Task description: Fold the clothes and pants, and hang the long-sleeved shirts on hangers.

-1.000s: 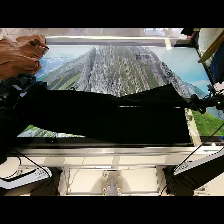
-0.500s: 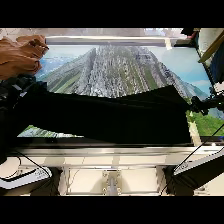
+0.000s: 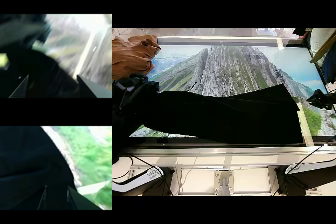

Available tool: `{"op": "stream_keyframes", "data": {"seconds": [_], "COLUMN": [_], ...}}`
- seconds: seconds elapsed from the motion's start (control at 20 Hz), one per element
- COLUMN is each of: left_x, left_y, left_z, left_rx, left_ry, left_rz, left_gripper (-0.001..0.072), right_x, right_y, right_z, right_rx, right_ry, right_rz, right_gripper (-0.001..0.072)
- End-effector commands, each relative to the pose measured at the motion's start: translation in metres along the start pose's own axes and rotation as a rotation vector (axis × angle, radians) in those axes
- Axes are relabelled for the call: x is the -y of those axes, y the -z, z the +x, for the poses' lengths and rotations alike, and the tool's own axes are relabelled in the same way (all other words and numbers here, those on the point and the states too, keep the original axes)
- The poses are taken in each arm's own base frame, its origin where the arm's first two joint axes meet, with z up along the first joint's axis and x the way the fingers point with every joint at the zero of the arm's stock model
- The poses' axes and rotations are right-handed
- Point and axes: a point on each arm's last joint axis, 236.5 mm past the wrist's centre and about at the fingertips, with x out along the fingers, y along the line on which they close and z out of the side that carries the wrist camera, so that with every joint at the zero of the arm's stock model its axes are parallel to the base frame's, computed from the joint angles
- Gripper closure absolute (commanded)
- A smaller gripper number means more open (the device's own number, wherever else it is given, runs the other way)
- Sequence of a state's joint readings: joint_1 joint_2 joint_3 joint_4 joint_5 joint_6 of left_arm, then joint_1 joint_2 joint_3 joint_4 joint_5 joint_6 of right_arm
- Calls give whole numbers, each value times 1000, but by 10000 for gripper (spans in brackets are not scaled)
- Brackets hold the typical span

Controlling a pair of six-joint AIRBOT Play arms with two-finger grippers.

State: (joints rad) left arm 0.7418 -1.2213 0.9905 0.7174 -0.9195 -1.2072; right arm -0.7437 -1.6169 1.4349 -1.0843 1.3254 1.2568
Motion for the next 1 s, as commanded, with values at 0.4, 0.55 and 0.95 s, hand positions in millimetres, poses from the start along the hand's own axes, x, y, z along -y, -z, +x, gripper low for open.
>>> {"op": "stream_keyframes", "data": {"seconds": [0.4, 0.55, 0.95], "left_x": [-101, -99, -103], "left_y": [165, 122, 111], "left_z": [-37, -37, -11], "left_rx": [-54, 127, 155], "left_ry": [-168, -142, -54], "left_rz": [-154, -124, -134], "left_gripper": [15, 17, 94], "right_x": [-67, -89, -113], "right_y": [55, 62, 71], "right_z": [-53, -54, -46], "right_rx": [58, 46, 8], "right_ry": [-166, -182, -199], "right_rz": [-25, -89, -159], "right_gripper": [424, 424, 424]}}
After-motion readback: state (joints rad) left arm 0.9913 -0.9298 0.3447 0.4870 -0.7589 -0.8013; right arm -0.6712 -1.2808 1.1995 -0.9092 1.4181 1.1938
